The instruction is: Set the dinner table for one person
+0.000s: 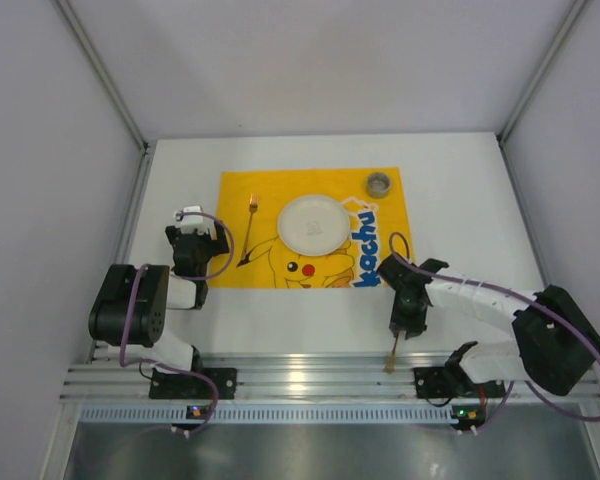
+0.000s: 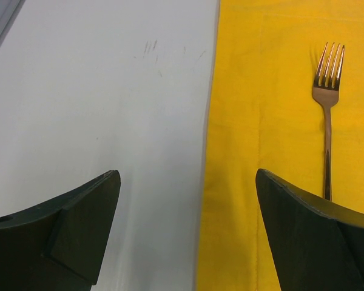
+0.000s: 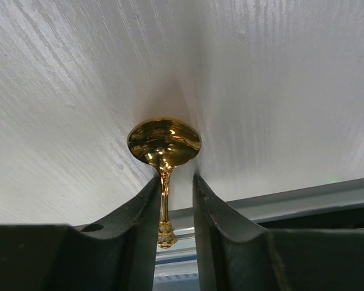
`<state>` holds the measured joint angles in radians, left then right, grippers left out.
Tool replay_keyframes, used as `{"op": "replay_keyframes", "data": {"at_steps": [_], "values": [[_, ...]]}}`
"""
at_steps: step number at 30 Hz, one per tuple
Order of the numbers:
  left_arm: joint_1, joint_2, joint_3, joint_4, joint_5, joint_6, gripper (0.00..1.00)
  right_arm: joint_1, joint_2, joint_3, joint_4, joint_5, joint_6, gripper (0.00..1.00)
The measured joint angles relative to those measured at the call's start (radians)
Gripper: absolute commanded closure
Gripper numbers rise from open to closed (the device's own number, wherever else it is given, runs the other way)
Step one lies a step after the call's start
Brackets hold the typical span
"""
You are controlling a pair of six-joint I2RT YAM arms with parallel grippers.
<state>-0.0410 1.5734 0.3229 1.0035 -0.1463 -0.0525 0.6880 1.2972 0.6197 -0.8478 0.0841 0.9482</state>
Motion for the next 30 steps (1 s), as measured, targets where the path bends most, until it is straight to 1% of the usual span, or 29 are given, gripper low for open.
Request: {"op": "replay_keyframes", "data": {"at_steps": [2, 4, 5, 6, 7, 12, 16, 21, 24, 27, 30], "values": [[0.0, 0.0, 0.0, 0.0, 0.0, 0.0, 0.01, 0.01, 0.008, 0.007, -0.004, 0.008, 0.012, 0.82], [0.0, 0.0, 0.0, 0.0, 0.0, 0.0, 0.01, 0.017, 0.015, 0.013, -0.007, 0.016, 0.018, 0.86], [0.0, 0.0, 0.0, 0.0, 0.0, 0.0, 0.01, 0.018, 0.017, 0.017, -0.008, 0.02, 0.018, 0.94], [0.0, 0.0, 0.0, 0.0, 0.0, 0.0, 0.01, 0.021, 0.026, 0.021, -0.012, 0.022, 0.017, 0.99], [0.0, 0.0, 0.0, 0.0, 0.0, 0.0, 0.02, 0.022, 0.034, 0.026, -0.016, 0.026, 0.018, 1.0], [0.0, 0.0, 0.0, 0.0, 0.0, 0.0, 0.02, 0.024, 0.084, 0.066, -0.041, 0.03, 0.004, 1.0], [0.0, 0.0, 0.0, 0.0, 0.0, 0.0, 0.01, 0.025, 0.113, 0.142, -0.044, 0.111, -0.022, 1.0], [0.0, 0.0, 0.0, 0.0, 0.0, 0.0, 0.02, 0.018, 0.093, 0.346, -0.105, 0.234, -0.091, 1.0], [0.0, 0.0, 0.0, 0.0, 0.0, 0.0, 0.02, 0.0, 0.099, 0.489, -0.133, 0.282, -0.155, 1.0], [0.0, 0.0, 0.0, 0.0, 0.0, 0.0, 0.01, -0.02, 0.16, 0.625, -0.138, 0.303, -0.24, 1.0], [0.0, 0.0, 0.0, 0.001, 0.0, 0.0, 0.01, -0.06, 0.278, 0.764, -0.12, 0.275, -0.336, 1.0]]}}
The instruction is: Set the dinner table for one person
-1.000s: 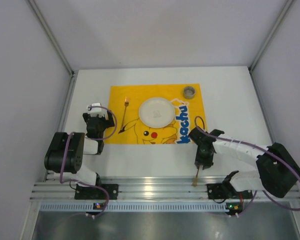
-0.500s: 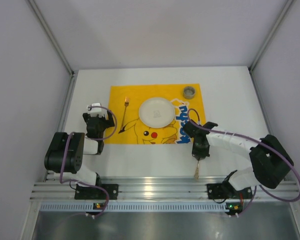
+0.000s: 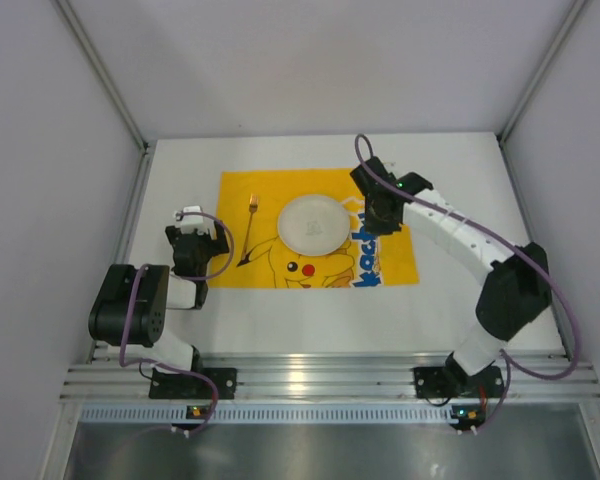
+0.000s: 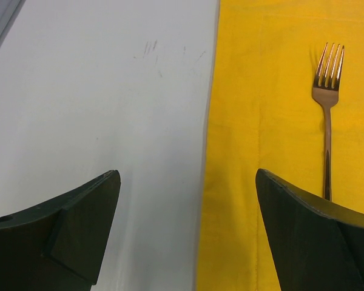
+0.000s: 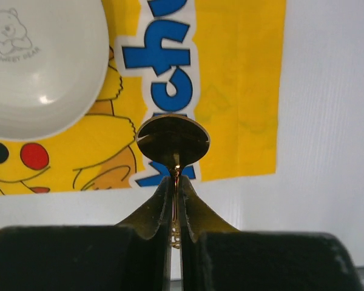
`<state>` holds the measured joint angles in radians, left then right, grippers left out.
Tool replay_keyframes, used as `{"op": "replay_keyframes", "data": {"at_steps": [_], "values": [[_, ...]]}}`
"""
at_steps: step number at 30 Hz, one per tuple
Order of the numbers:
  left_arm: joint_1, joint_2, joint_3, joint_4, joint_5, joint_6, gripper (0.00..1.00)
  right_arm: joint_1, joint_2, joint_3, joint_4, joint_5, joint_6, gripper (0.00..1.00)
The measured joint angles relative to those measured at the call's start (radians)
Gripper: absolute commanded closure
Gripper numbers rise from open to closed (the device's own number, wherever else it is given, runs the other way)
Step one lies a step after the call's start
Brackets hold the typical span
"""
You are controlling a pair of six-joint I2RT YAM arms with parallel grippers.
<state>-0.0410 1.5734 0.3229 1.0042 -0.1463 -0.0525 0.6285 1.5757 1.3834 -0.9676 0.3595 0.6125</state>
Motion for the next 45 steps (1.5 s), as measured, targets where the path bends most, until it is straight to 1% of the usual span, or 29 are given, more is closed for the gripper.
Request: {"op": "replay_keyframes", "data": {"at_steps": [4, 6, 10, 13, 20, 27, 32, 33, 34, 36, 37, 39, 40, 42, 43, 45], "values": [[0.0, 0.0, 0.0, 0.0, 0.0, 0.0, 0.02, -0.075, 0.209, 0.204, 0.023, -0.072, -0.116, 1.0], [0.0, 0.0, 0.0, 0.002, 0.0, 0.0, 0.02, -0.097, 0.299, 0.277, 0.035, -0.103, -0.163, 1.0], [0.0, 0.0, 0.0, 0.007, 0.0, 0.0, 0.02, -0.118, 0.425, 0.353, 0.038, -0.153, -0.22, 1.0], [0.0, 0.0, 0.0, 0.007, 0.0, 0.0, 0.02, -0.128, 0.492, 0.368, 0.037, -0.183, -0.24, 1.0], [0.0, 0.0, 0.0, 0.008, 0.0, 0.0, 0.02, -0.155, 0.596, 0.433, 0.021, -0.216, -0.265, 1.0], [0.0, 0.0, 0.0, 0.008, 0.0, 0.0, 0.01, -0.204, 0.638, 0.497, 0.026, -0.231, -0.259, 1.0], [0.0, 0.0, 0.0, 0.009, 0.0, 0.0, 0.02, -0.219, 0.66, 0.498, 0.034, -0.249, -0.244, 0.99], [0.0, 0.0, 0.0, 0.009, 0.0, 0.0, 0.02, -0.219, 0.663, 0.498, 0.033, -0.252, -0.242, 0.97], [0.0, 0.0, 0.0, 0.009, 0.0, 0.0, 0.01, -0.22, 0.666, 0.498, 0.034, -0.257, -0.24, 0.93], [0.0, 0.0, 0.0, 0.009, 0.0, 0.0, 0.02, -0.22, 0.672, 0.498, 0.038, -0.265, -0.233, 0.9], [0.0, 0.0, 0.0, 0.009, 0.0, 0.0, 0.01, -0.22, 0.674, 0.498, 0.04, -0.269, -0.232, 0.84], [0.0, 0.0, 0.0, 0.009, 0.0, 0.0, 0.02, -0.22, 0.677, 0.498, 0.043, -0.274, -0.224, 0.76], [0.0, 0.0, 0.0, 0.009, 0.0, 0.0, 0.01, -0.22, 0.677, 0.498, 0.044, -0.275, -0.224, 0.68], [0.0, 0.0, 0.0, 0.009, 0.0, 0.0, 0.02, -0.22, 0.677, 0.498, 0.048, -0.278, -0.217, 0.57], [0.0, 0.0, 0.0, 0.009, 0.0, 0.0, 0.02, -0.22, 0.677, 0.498, 0.051, -0.279, -0.213, 0.47], [0.0, 0.0, 0.0, 0.009, 0.0, 0.0, 0.01, -0.22, 0.676, 0.498, 0.055, -0.28, -0.205, 0.4]]}}
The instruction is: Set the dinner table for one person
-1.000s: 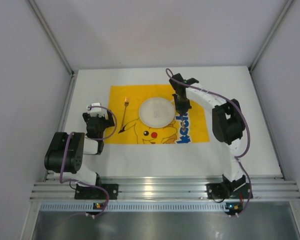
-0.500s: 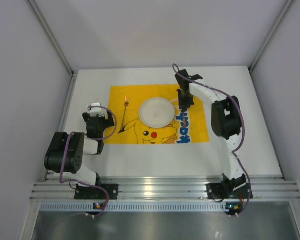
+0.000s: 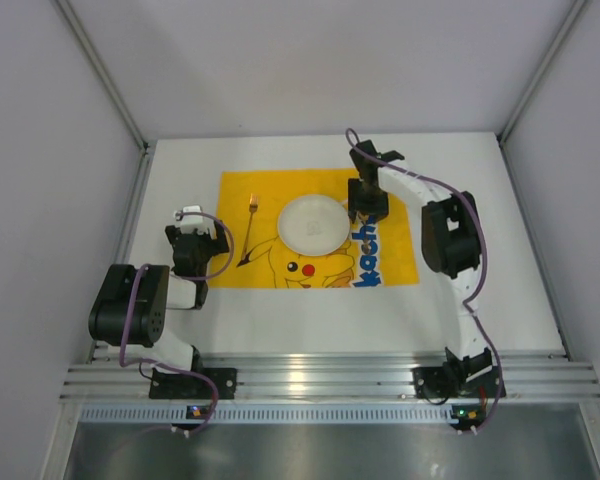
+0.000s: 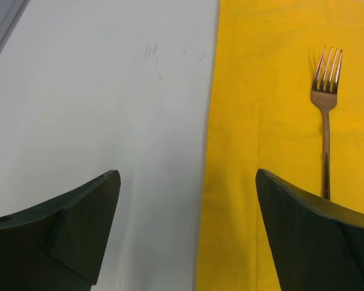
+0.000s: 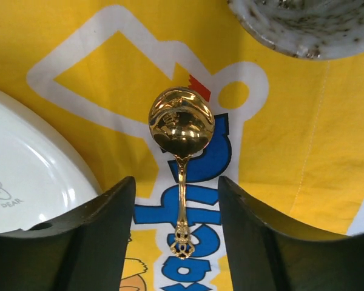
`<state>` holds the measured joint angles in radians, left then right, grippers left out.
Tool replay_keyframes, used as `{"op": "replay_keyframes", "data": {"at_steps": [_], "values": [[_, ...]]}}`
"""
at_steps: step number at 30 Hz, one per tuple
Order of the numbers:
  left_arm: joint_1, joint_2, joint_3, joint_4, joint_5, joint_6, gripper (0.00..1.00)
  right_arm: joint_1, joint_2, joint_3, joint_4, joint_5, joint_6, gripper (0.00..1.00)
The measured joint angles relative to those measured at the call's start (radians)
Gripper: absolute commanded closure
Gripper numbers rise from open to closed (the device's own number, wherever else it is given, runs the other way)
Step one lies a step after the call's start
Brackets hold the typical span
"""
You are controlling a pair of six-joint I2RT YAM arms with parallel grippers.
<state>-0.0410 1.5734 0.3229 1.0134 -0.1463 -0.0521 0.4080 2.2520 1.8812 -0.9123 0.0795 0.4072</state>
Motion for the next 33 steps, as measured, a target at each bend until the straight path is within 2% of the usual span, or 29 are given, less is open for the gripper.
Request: {"op": "replay_keyframes", "data": {"at_steps": [2, 7, 11, 16, 20, 23, 24, 29, 33], "values": [[0.0, 0.0, 0.0, 0.0, 0.0, 0.0, 0.01, 0.0, -0.007, -0.003, 0.009, -0.003, 0.008, 0.35], [0.0, 0.0, 0.0, 0.0, 0.0, 0.0, 0.01, 0.003, -0.079, -0.055, 0.048, -0.01, 0.022, 0.33], [0.0, 0.0, 0.0, 0.0, 0.0, 0.0, 0.02, 0.008, -0.205, -0.128, 0.081, -0.009, 0.021, 0.32], [0.0, 0.0, 0.0, 0.001, 0.0, 0.0, 0.02, 0.016, -0.404, -0.251, 0.199, -0.005, -0.015, 0.32], [0.0, 0.0, 0.0, 0.001, 0.0, 0.0, 0.02, 0.017, -0.596, -0.387, 0.313, -0.013, -0.069, 0.29], [0.0, 0.0, 0.0, 0.002, 0.0, 0.0, 0.01, 0.017, -0.739, -0.504, 0.441, -0.006, -0.105, 0.21], [0.0, 0.0, 0.0, 0.003, 0.0, 0.0, 0.01, 0.018, -0.804, -0.566, 0.499, 0.01, -0.113, 0.01], [0.0, 0.0, 0.0, 0.006, 0.0, 0.0, 0.02, 0.019, -1.036, -0.866, 0.759, 0.139, -0.181, 0.0], [0.0, 0.0, 0.0, 0.007, 0.0, 0.0, 0.02, 0.004, -1.109, -1.102, 0.867, 0.269, -0.297, 0.0]]}}
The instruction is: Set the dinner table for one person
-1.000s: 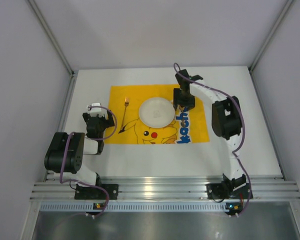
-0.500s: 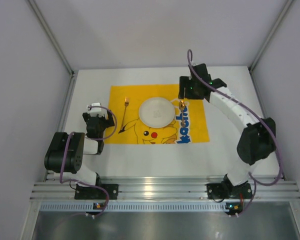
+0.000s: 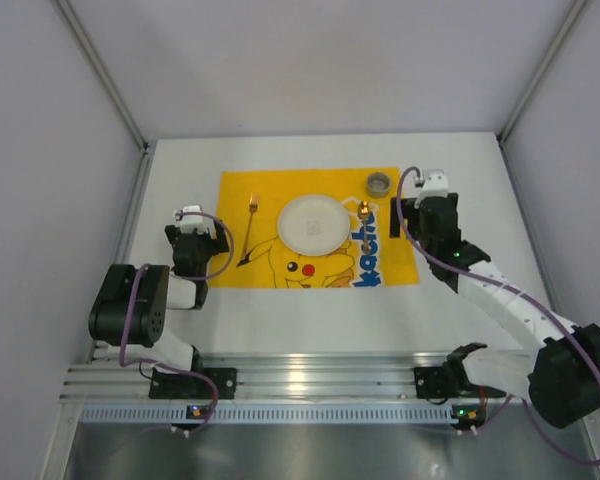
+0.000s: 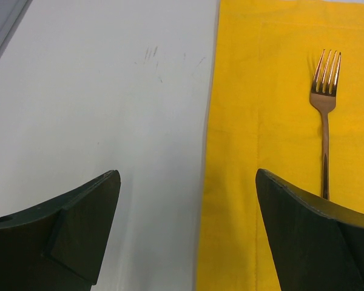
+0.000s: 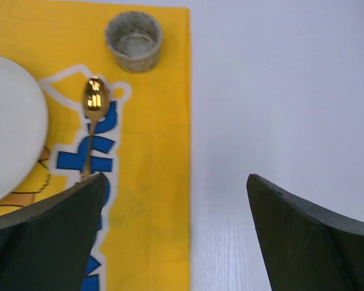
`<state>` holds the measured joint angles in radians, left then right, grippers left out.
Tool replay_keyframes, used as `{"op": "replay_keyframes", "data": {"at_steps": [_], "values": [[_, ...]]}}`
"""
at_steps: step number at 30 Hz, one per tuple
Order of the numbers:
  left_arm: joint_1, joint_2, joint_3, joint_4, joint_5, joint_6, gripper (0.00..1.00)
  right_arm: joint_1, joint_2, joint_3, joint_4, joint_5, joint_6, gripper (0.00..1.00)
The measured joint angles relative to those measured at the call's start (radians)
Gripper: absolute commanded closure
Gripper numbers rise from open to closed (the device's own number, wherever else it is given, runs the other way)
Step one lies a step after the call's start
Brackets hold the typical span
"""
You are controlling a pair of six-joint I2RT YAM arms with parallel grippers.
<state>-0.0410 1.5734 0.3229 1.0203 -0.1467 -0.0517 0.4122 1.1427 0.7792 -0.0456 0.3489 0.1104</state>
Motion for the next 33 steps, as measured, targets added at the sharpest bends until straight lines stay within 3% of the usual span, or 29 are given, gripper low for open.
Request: {"op": "replay_keyframes", "data": {"at_steps": [5, 9, 20, 33], "values": [[0.0, 0.0, 0.0, 0.001, 0.0, 0.0, 0.02, -0.163, -0.163, -0.406, 0.258, -0.005, -0.029, 0.0], [0.0, 0.0, 0.0, 0.002, 0.0, 0.0, 0.02, -0.286, -0.131, -0.563, 0.459, -0.033, -0.041, 0.0], [0.0, 0.0, 0.0, 0.004, 0.0, 0.0, 0.01, -0.395, 0.294, -0.534, 0.999, -0.24, -0.077, 0.0], [0.0, 0.0, -0.001, 0.005, 0.0, 0.0, 0.02, -0.395, 0.31, -0.536, 1.123, -0.303, -0.093, 0.0]]}}
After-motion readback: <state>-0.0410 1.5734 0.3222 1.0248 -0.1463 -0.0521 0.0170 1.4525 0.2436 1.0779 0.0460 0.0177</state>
